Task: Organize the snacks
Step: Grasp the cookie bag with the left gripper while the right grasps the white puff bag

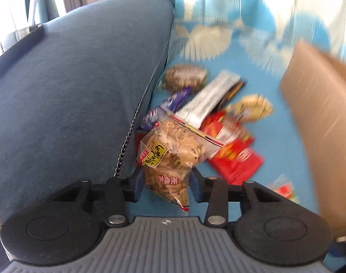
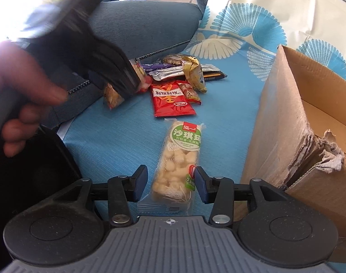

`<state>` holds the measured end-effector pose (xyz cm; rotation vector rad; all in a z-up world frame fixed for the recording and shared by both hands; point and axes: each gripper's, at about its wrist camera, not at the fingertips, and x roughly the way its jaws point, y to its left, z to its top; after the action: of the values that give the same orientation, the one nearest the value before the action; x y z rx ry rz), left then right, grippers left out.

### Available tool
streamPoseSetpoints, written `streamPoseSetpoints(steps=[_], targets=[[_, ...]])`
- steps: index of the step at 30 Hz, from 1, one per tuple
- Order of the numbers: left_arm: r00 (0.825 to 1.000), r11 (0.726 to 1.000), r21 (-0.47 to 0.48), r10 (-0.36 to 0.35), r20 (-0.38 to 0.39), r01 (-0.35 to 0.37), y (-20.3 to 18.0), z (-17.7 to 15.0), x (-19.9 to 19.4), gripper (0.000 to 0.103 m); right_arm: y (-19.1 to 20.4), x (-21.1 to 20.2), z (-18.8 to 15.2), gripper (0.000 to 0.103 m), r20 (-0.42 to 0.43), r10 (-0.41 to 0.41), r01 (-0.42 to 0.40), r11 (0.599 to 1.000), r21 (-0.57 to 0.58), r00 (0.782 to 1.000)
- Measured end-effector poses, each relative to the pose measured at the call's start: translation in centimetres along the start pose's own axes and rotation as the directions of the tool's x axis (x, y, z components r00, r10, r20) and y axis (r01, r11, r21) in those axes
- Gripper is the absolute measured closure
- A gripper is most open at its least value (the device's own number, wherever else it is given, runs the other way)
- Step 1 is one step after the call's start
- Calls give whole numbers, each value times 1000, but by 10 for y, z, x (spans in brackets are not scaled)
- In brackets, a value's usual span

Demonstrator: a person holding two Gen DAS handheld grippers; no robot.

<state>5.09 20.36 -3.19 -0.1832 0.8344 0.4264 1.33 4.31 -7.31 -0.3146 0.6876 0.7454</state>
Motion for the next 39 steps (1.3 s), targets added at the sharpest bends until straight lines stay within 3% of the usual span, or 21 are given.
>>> streamPoseSetpoints(steps=[2,4,6,9,16,20,25,35,39], targets=[[995,994,-59,-97,-16,95,12,-1,-8,58,-1,0,1,61,10,-7,6,1000,12,1000],[969,971,-114,-222,-105,210,20,-4,-6,58,-3,0,3,64,23,-10,10,1000,25,1000],[952,959,-104,-277,-130,265,20,-6,-9,58,-4,0,4,65,32,-12,11,999,37,999],[954,967,-62,-254,-162,247,12,-9,-13,55,-4,2,4,64,26,-15,14,999,41,1000],[955,972,-89,-232,-184,219,6,-10,-4,27,-4,2,4,59,20,-8,7,999,48,1000],[949,969,-99,-241,-205,225,8,-9,0,19,-1,5,5,53,17,-2,1,999,46,1000],[935,966,-123,-252,-250,228,7,-2,20,17,0,11,5,49,8,3,-4,999,47,1000],[951,972,-39,-234,-203,231,-12,3,29,14,2,13,3,49,-10,14,-14,999,29,1000],[951,971,-57,-239,-197,233,-9,4,30,14,4,14,2,49,-16,12,-12,1000,22,1000]])
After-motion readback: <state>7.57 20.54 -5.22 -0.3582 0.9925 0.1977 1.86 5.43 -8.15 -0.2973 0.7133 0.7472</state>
